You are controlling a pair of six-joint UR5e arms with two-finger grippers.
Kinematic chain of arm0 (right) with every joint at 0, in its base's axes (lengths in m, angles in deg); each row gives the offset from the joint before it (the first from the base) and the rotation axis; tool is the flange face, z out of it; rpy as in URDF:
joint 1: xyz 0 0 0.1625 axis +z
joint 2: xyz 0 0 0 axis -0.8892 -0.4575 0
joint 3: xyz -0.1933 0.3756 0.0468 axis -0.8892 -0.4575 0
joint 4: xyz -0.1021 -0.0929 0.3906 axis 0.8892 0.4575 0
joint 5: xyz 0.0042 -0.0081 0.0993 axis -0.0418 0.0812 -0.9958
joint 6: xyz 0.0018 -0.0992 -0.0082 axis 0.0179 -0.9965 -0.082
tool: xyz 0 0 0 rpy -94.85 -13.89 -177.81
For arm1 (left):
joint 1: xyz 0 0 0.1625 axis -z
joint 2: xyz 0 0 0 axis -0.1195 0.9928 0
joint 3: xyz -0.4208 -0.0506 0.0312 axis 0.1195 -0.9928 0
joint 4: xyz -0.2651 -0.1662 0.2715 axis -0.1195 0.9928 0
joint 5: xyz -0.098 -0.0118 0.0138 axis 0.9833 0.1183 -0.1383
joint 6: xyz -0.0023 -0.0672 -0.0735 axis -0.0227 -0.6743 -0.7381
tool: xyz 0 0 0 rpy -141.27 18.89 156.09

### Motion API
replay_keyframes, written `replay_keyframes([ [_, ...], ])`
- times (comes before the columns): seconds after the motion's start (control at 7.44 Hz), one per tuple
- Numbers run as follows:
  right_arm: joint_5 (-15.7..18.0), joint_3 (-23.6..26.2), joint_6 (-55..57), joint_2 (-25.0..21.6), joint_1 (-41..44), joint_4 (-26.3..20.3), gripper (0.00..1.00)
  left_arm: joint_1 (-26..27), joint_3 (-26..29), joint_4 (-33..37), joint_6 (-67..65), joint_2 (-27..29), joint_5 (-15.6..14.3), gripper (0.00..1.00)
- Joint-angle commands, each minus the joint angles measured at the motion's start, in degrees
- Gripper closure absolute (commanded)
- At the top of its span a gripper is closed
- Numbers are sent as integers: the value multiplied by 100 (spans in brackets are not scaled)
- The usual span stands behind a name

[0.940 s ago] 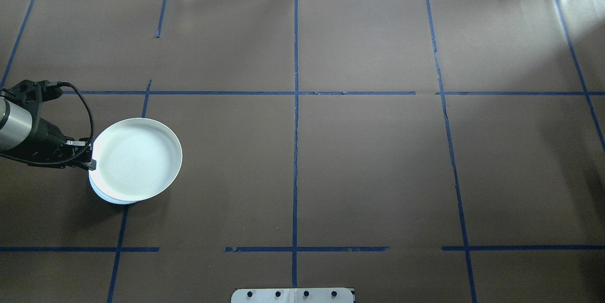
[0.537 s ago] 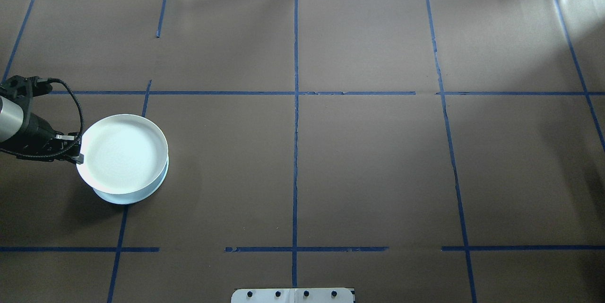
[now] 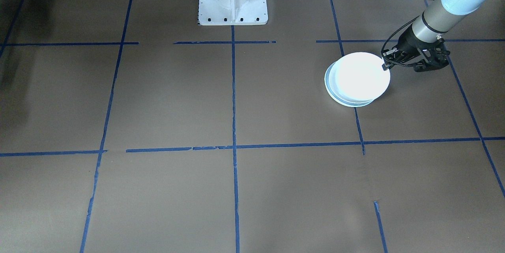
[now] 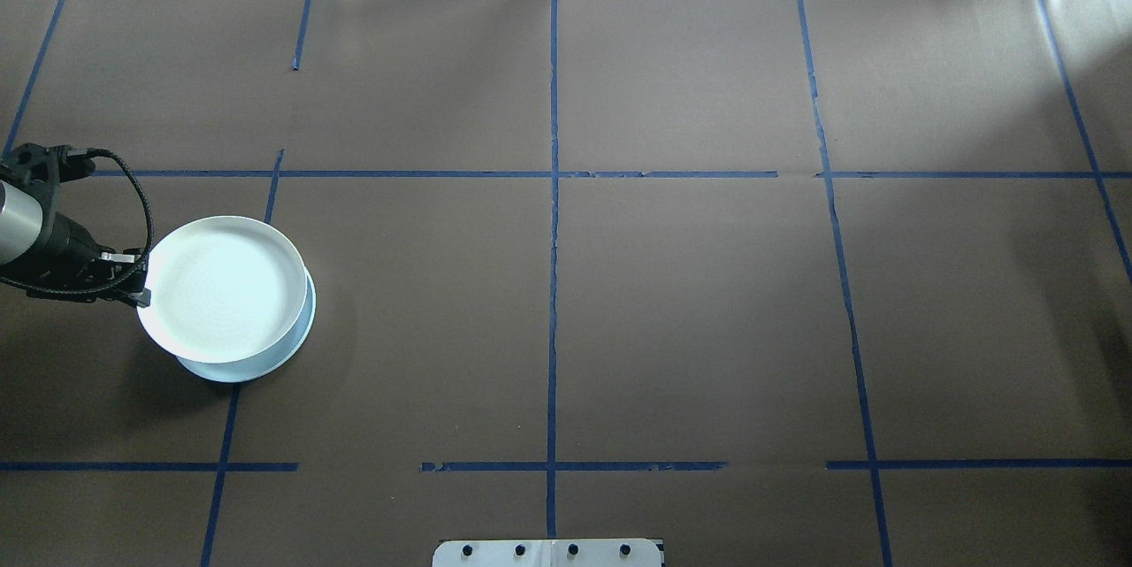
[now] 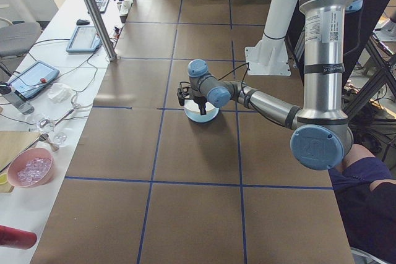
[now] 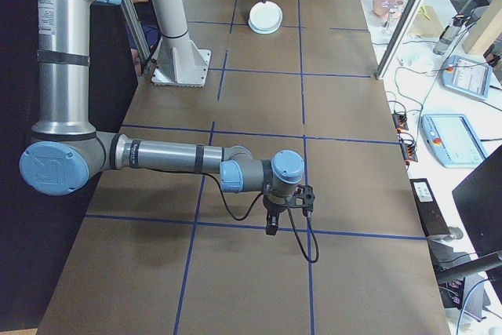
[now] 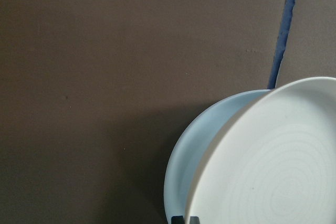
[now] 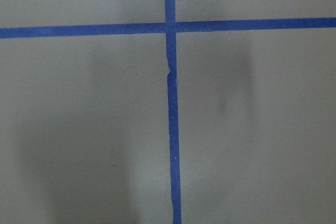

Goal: Stack plate in center

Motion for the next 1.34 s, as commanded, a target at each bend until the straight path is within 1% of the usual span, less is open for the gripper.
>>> replay_keyframes([
  [0.0, 0, 0, 0, 0, 0, 0, 0, 197, -112, -68, 220, -20, 0, 0],
  [0.13, 0, 9, 0, 0, 0, 0, 0, 460, -147, -129, 604, -11, 9, 0],
  [0.27, 0, 0, 0, 0, 0, 0, 0, 550, -147, -147, 929, 6, -43, 0],
  [0.4, 0, 0, 0, 0, 0, 0, 0, 821, -130, -148, 1307, 15, -105, 0],
  [0.54, 0, 0, 0, 0, -9, 0, 0, 1467, -104, -278, 2381, 15, -114, 0],
  [0.67, 0, 9, 0, 0, 0, 0, 0, 1970, -95, -854, 3244, 59, -123, 0],
  [0.81, 0, 0, 0, 0, 0, 0, 0, 2497, 18, -1181, 4227, 85, -132, 0],
  [0.94, 0, 0, 0, 0, 0, 0, 0, 3111, 350, -1246, 5046, 94, -80, 0],
  [1.07, 0, 0, 0, 0, 0, 0, 0, 3691, 797, -1455, 5620, 103, -18, 0],
  [1.21, 0, 0, 0, 0, 0, 0, 0, 4045, 1280, -1457, 5870, 94, 278, 0],
])
